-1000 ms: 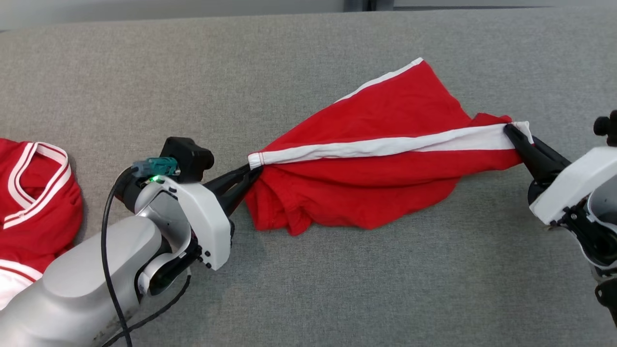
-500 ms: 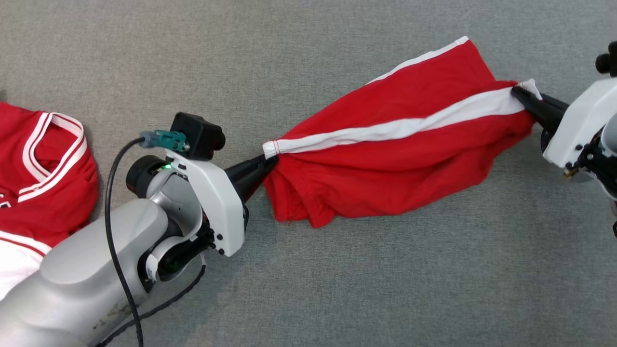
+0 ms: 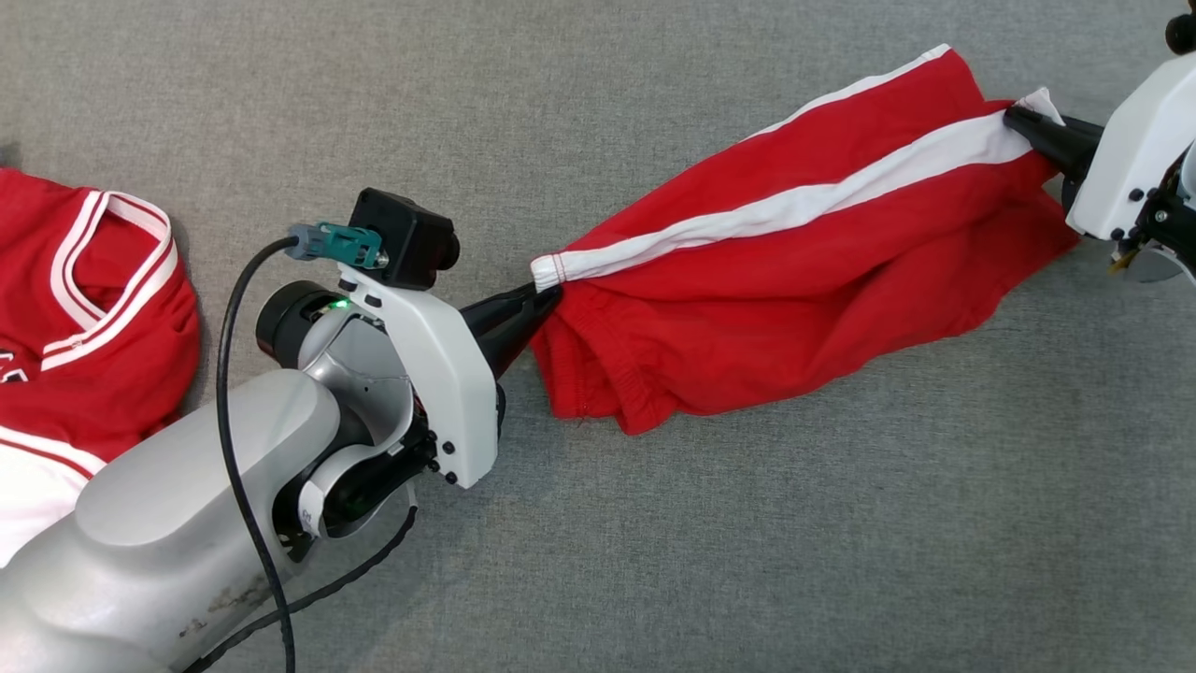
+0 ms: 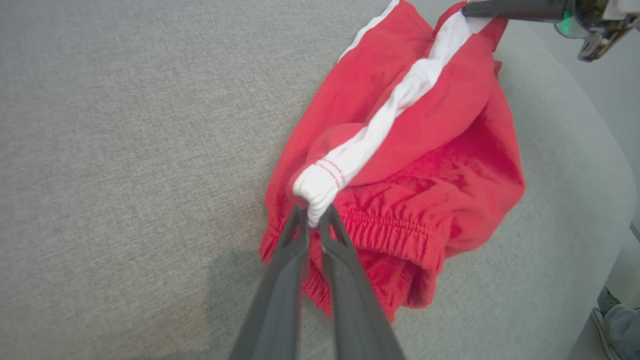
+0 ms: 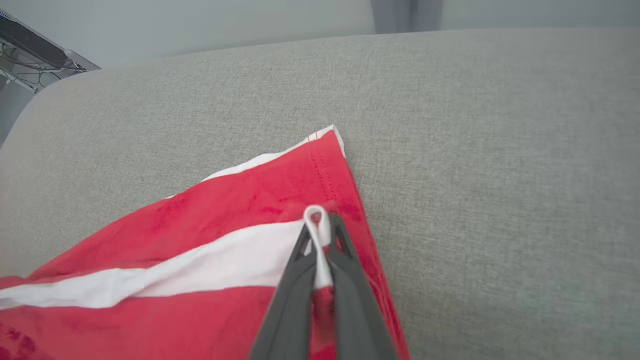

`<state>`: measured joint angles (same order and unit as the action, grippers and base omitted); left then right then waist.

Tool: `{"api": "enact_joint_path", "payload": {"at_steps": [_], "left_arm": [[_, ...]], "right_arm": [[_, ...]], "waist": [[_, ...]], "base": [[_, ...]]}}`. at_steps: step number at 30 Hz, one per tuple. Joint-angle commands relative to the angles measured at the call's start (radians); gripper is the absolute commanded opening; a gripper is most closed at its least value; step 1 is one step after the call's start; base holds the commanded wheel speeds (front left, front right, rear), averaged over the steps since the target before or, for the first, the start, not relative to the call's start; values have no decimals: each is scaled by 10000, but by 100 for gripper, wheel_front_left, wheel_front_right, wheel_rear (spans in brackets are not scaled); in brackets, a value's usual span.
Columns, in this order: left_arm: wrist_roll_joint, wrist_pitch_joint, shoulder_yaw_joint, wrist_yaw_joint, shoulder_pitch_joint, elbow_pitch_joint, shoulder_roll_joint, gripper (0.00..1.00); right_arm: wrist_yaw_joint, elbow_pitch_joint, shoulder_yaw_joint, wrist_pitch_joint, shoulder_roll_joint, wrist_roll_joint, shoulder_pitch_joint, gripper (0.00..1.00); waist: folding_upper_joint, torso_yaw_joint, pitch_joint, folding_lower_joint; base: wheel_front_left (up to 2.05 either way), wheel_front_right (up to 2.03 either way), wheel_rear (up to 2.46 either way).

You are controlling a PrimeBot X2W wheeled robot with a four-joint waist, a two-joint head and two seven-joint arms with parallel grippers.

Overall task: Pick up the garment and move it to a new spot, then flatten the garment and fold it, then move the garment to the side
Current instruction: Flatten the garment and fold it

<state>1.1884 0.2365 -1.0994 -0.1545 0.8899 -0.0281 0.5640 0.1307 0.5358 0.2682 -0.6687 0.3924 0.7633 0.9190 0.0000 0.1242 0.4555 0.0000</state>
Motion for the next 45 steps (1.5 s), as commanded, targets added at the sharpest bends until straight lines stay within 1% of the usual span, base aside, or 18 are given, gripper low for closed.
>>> {"api": "enact_joint_path", "payload": {"at_steps": [1, 4, 5, 7, 8, 9, 10, 13, 14, 15, 16, 17, 18, 24, 32, 36, 39, 45], "left_arm": [[-73, -36, 42, -37, 205, 50, 18, 0], [-112, -149, 76, -80, 218, 118, -17, 0], [-131, -190, 96, -105, 214, 137, -25, 0], [-151, -269, 138, -127, 210, 177, -36, 0], [-163, -290, 148, -140, 216, 194, -45, 0], [-154, -337, 171, -146, 213, 203, -57, 0], [-149, -348, 184, -155, 212, 206, -65, 0], [-146, -374, 194, -197, 190, 138, -87, 0], [-141, -387, 192, -215, 167, 101, -102, 11], [-141, -387, 192, -215, 167, 101, -102, 11], [-141, -376, 173, -228, 141, 58, -107, 41], [-139, -364, 158, -233, 117, 22, -110, 75], [-145, -351, 142, -255, 96, -8, -107, 100], [-248, -412, 116, -436, -49, -180, 32, 100], [-133, -776, 289, -719, -669, -227, 576, 100], [-254, -1331, 393, -1074, -1120, -303, 773, 100], [-194, -2125, 698, -1400, -1622, -408, 771, 100], [176, -2710, 784, -1422, -2493, -448, 665, 100]], "right_arm": [[4, 109, -22, 0, 18, -58, 158, 0], [4, 316, -34, 115, -70, -90, 315, 0], [4, 389, -38, 153, -89, -99, 369, 2], [4, 514, -42, 261, -93, -122, 463, 19], [4, 570, -34, 315, -90, -161, 502, 40], [4, 627, -44, 394, -103, -172, 555, 87], [4, 691, -52, 436, -113, -195, 615, 100], [4, 845, -15, 622, -134, -263, 680, 100], [4, 862, -6, 728, -156, -291, 710, 100], [4, 862, -6, 728, -156, -291, 710, 100], [4, 893, -5, 828, -180, -310, 738, 100], [4, 914, 8, 945, -206, -320, 752, 100], [4, 925, 32, 1060, -224, -322, 752, 100], [4, 832, 163, 1844, -207, -107, 568, 100], [4, 654, 367, 2827, 76, 329, -290, 100], [4, 413, 480, 3519, 225, 554, -948, 100], [4, 230, 564, 3970, 234, 734, -1494, 100], [4, 221, 751, 4269, 306, 1027, -2183, 100]], "waist": [[0, 63, 75, 0], [0, 152, 151, 0], [0, 178, 166, 0], [0, 231, 200, 0], [0, 254, 209, 0], [0, 274, 215, 0], [0, 290, 219, 0], [0, 302, 191, 0], [0, 295, 168, 0], [0, 295, 168, 0], [0, 284, 142, 0], [0, 271, 108, 0], [0, 255, 70, 0], [0, 105, -335, 0], [0, -186, -1256, 0], [0, -338, -1783, 0], [0, -478, -2147, 0], [0, -652, -2469, 0]], "base": [[0, 0, 0], [0, 0, 0], [0, 0, 0], [0, 0, 0], [0, 0, 0], [0, 0, 0], [0, 0, 0], [0, 0, 0], [0, 0, 0], [0, 0, 0], [0, 0, 0], [0, 0, 0], [0, 0, 0], [0, 0, 0], [0, 0, 0], [0, 0, 0], [0, 0, 0], [0, 0, 0]]}}
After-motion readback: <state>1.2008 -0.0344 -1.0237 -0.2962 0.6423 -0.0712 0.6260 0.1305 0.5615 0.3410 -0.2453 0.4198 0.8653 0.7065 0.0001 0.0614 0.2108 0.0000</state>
